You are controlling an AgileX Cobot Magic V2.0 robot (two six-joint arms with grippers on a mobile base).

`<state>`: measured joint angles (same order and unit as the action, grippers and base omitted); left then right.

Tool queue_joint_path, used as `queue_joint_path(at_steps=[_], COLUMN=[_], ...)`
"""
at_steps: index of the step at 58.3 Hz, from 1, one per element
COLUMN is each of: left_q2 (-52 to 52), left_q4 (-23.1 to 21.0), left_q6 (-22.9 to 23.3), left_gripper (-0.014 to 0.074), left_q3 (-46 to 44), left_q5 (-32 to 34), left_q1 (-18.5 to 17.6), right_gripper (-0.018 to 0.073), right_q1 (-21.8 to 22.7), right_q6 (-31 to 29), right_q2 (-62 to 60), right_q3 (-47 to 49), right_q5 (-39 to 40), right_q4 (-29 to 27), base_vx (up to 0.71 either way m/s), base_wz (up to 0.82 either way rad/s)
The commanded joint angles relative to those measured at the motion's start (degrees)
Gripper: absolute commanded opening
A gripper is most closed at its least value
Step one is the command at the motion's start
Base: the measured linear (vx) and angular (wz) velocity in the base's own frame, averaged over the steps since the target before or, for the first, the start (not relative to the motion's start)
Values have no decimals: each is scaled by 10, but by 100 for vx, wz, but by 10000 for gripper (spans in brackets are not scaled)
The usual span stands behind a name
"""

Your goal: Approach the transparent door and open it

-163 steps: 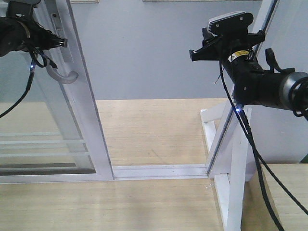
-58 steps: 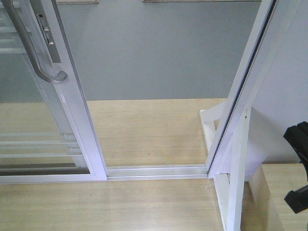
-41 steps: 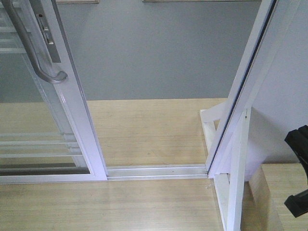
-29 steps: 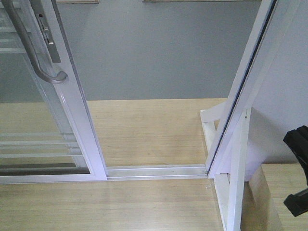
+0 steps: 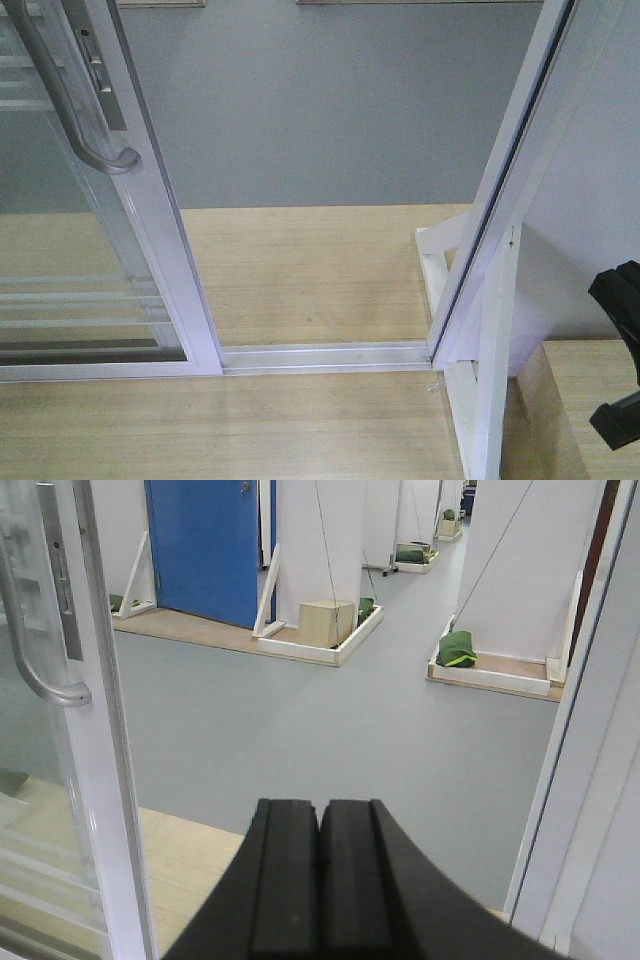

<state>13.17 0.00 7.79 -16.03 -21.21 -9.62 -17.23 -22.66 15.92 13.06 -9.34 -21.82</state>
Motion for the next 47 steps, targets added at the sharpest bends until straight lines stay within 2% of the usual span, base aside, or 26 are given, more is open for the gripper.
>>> queue_joint_path(at_steps=[1, 6, 14, 20, 30, 34, 47], left_q2=[6, 0, -46, -96, -147, -146, -146], left_q4=[5, 38, 54, 38, 6, 12, 11], left_q6=[-4, -11, -11, -8, -8, -13, -12], left_gripper=[-6, -6, -6, -6, -6, -6, -6], left_q3=[-17, -13, 34, 99, 190, 185, 185], left_q5=[45, 48, 71, 117, 234, 204, 171], left_q1=[-2, -2, -2, -2, -3, -3, -3], right_gripper=[-5, -5, -5, -5, -5, -5, -5], right_q1=[1, 1, 1, 1, 1, 1, 1], right_q6=[-2, -2, -2, -2, -2, -2, -2], right_q2=[8, 8, 8, 8, 8, 8, 8], right_q3=[18, 18, 18, 18, 18, 18, 18], right_q5=[45, 45, 45, 45, 44, 44, 44], right_q4=[-2, -2, -2, -2, -2, -2, -2], base_vx=[0, 0, 0, 0, 0, 0, 0], base_wz=[0, 0, 0, 0, 0, 0, 0])
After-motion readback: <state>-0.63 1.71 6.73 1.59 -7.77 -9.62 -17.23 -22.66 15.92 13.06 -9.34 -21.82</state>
